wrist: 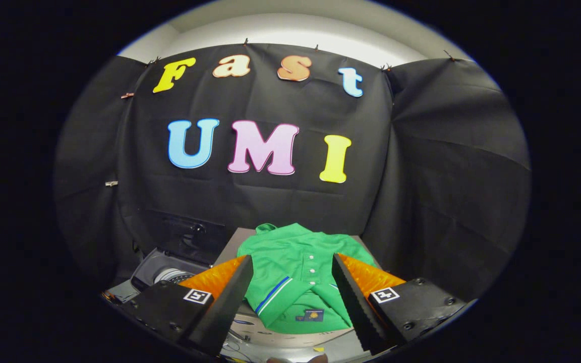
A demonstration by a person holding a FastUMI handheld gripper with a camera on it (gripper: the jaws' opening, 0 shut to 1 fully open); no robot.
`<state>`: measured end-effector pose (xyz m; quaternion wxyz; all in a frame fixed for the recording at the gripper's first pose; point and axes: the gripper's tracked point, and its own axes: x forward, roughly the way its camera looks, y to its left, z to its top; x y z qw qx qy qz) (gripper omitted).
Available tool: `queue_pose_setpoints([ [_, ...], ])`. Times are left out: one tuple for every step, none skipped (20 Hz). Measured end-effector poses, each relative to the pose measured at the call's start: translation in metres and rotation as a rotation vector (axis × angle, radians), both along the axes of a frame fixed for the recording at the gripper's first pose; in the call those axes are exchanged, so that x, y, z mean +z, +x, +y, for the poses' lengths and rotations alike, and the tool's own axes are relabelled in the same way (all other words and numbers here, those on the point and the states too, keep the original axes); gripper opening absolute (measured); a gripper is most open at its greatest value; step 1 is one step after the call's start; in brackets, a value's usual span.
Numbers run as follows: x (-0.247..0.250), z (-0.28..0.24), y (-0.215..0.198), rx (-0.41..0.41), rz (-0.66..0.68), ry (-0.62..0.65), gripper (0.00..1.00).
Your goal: Put the clothes into the washing machine and then close the washing machine lid.
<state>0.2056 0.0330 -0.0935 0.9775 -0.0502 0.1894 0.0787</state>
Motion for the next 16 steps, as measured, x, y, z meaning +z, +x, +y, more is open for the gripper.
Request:
queue_pose_setpoints([
  [-0.007, 0.000, 0.012, -0.003, 0.030, 0.002, 0.98],
  [-0.015, -0.003, 0.022, -0.007, 0.058, -0.004, 0.99],
  [-0.021, -0.006, 0.035, -0.015, 0.078, -0.018, 0.98],
  [-0.028, -0.011, 0.047, -0.024, 0.098, -0.035, 0.99],
  [-0.034, -0.014, 0.061, -0.030, 0.120, -0.045, 0.99],
  [-0.042, -0.018, 0.073, -0.041, 0.148, -0.052, 0.99],
  [-0.051, -0.023, 0.086, -0.057, 0.177, -0.058, 0.99],
  [-0.060, -0.028, 0.098, -0.073, 0.206, -0.065, 0.99],
  [-0.070, -0.031, 0.107, -0.081, 0.235, -0.069, 0.98],
  [-0.081, -0.035, 0.114, -0.086, 0.266, -0.080, 0.99],
  [-0.092, -0.040, 0.119, -0.094, 0.291, -0.096, 0.99],
  [-0.103, -0.045, 0.123, -0.097, 0.315, -0.113, 0.99],
  [-0.113, -0.050, 0.124, -0.097, 0.344, -0.122, 0.99],
  [-0.125, -0.053, 0.123, -0.096, 0.382, -0.128, 0.99],
  [-0.136, -0.054, 0.122, -0.093, 0.410, -0.126, 0.99],
  [-0.140, -0.050, 0.119, -0.076, 0.436, -0.109, 0.99],
])
